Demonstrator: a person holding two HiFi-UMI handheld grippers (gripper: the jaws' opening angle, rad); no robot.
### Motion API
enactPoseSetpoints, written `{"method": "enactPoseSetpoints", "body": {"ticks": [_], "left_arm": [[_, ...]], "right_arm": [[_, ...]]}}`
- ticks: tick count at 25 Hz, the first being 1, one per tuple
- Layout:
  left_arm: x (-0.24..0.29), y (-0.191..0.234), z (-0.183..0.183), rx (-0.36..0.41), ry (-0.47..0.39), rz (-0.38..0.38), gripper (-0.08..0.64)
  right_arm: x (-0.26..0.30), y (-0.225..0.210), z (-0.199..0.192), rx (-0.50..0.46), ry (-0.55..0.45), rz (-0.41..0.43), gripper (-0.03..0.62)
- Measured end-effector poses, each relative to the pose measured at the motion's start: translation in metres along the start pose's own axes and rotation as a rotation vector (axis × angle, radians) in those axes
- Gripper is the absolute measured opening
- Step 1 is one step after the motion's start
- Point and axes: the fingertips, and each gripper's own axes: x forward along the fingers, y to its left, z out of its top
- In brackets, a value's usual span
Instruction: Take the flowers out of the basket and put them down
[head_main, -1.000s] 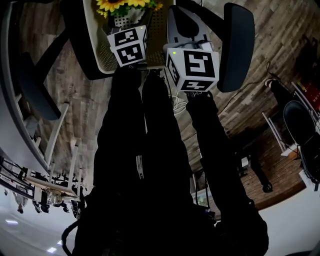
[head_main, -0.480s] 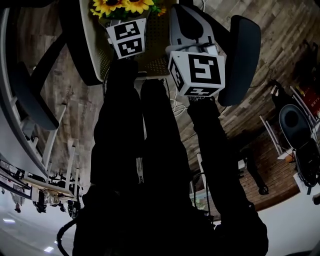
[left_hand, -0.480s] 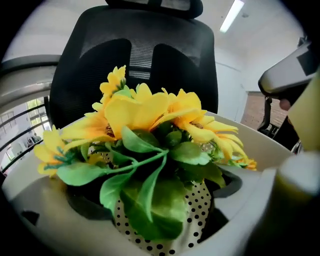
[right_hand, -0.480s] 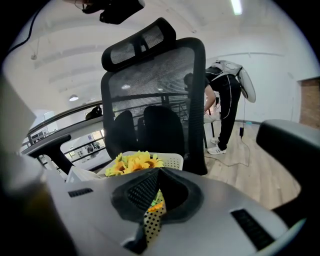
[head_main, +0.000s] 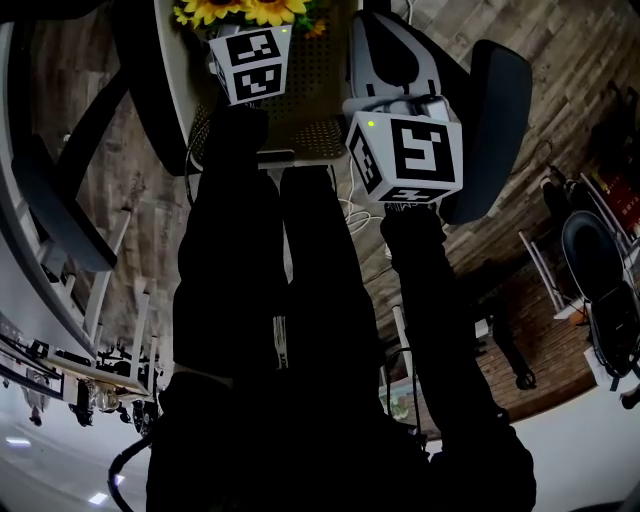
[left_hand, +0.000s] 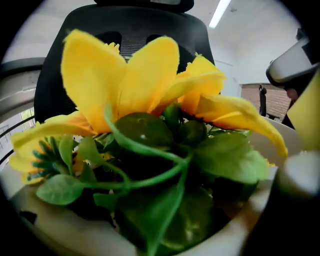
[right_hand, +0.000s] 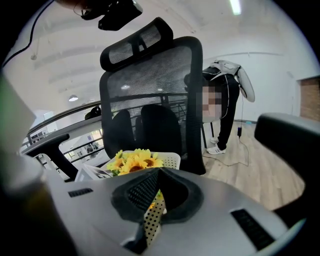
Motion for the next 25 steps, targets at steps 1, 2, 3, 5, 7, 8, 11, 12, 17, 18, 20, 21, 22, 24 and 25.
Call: {"method": "enactPoseSetpoints", "body": {"ticks": [1, 2, 3, 5, 7, 8, 11, 12, 17, 18, 20, 21, 22, 24, 25], "left_arm": [[0.001, 0.002, -0.001, 0.003, 0.003, 0.002, 0.572], [0.002, 0.004, -0.002, 0.005, 0.008, 0.005, 0.574], [0.003, 0.005, -0.003, 0.004, 0.015, 0.007, 0.576], [0.004, 0.005, -0.003, -0.001, 0.029, 0.009, 0.581], [0.005, 0.003, -0.004, -0.004, 0.038, 0.005, 0.584], [0.006, 0.004, -0.005, -0.005, 0.041, 0.001, 0.584], [0.01, 0.005, -0.006, -0.015, 0.036, -0.01, 0.586], [0.011, 0.005, -0.006, -0.019, 0.031, -0.011, 0.588], [0.014, 0.005, -0.003, -0.026, -0.02, -0.009, 0.589], [0.014, 0.006, -0.002, -0.024, -0.022, -0.01, 0.589], [0.013, 0.009, 0.001, -0.022, -0.027, -0.016, 0.588], [0.012, 0.011, 0.003, -0.025, -0.038, -0.02, 0.588], [0.01, 0.012, 0.006, -0.032, -0.055, -0.024, 0.588], [0.005, 0.011, 0.012, -0.055, -0.089, -0.034, 0.586], [0.004, 0.009, 0.013, -0.06, -0.097, -0.037, 0.586]], "right_arm": [[0.001, 0.0, 0.0, 0.0, -0.001, -0.001, 0.014], [0.001, 0.0, 0.0, 0.0, -0.002, -0.002, 0.014], [0.001, 0.0, 0.0, -0.001, -0.003, -0.003, 0.014], [-0.001, -0.002, -0.001, 0.0, -0.006, -0.006, 0.014], [-0.004, -0.005, -0.002, 0.005, -0.008, -0.009, 0.014], [-0.005, -0.005, -0.003, 0.006, -0.01, -0.01, 0.014], [-0.005, -0.004, -0.005, 0.008, -0.014, -0.009, 0.012], [-0.005, -0.004, -0.005, 0.009, -0.016, -0.009, 0.012], [-0.006, -0.002, -0.01, 0.007, -0.02, -0.009, 0.014], [-0.007, 0.0, -0.011, 0.005, -0.021, -0.008, 0.014], [-0.009, 0.006, -0.013, 0.003, -0.022, -0.008, 0.014], [-0.011, 0.01, -0.014, 0.001, -0.023, -0.009, 0.014], [-0.012, 0.013, -0.014, -0.001, -0.024, -0.011, 0.012], [-0.017, 0.016, -0.015, -0.006, -0.029, -0.012, 0.014], [-0.019, 0.016, -0.016, -0.007, -0.03, -0.013, 0.014]]}}
